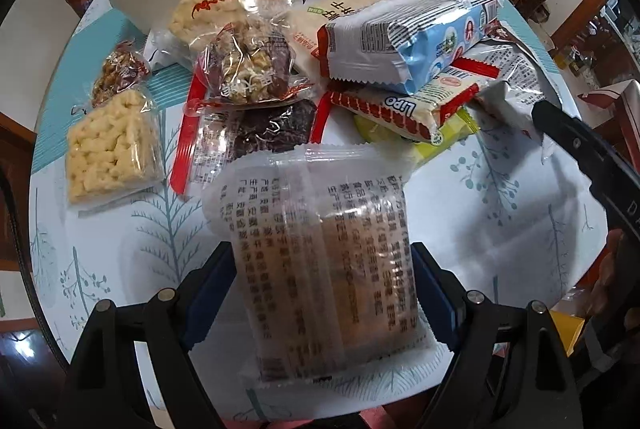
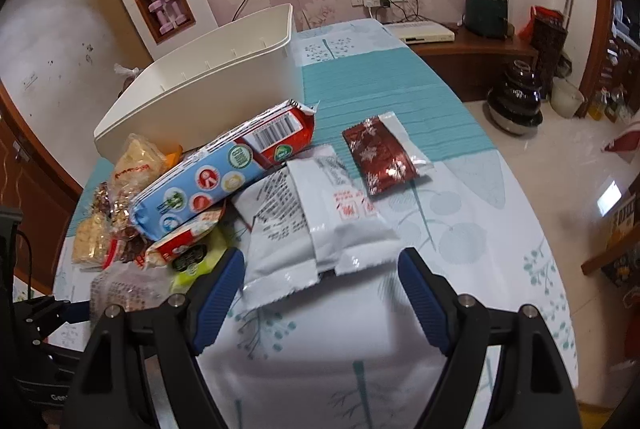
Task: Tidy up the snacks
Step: 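Grasp the clear printed bag with the left gripper while the right grasps the white foil bag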
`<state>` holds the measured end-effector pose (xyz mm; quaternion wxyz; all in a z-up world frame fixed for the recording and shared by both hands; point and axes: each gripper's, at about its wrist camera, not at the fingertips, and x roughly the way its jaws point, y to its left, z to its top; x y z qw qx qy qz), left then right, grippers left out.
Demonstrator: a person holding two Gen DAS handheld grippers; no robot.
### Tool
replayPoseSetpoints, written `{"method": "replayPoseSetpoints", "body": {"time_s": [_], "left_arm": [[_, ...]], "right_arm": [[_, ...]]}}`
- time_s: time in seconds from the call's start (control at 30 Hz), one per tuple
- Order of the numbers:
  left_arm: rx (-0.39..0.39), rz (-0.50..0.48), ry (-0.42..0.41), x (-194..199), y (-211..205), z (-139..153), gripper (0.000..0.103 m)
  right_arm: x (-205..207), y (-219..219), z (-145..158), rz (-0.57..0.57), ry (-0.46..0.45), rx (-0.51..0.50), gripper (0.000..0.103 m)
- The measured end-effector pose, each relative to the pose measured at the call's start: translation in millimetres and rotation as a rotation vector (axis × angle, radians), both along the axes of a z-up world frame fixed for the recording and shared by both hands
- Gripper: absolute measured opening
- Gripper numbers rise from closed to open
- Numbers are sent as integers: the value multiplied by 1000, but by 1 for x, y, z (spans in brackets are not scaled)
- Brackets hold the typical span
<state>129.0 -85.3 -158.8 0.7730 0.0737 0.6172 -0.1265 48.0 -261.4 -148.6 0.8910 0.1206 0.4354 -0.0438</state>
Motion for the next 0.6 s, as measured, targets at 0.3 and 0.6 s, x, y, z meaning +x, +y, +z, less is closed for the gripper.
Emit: {"method": "replayPoseSetpoints", "body": {"time_s": [0.3, 0.6], "left_arm": [[-2, -9, 3, 7, -8, -10, 85], [-11, -3, 12, 14, -3, -19, 84]], "right_arm": [[23, -3, -8, 19, -19, -45, 82], [36, -5, -16, 46, -40, -12, 89]]}}
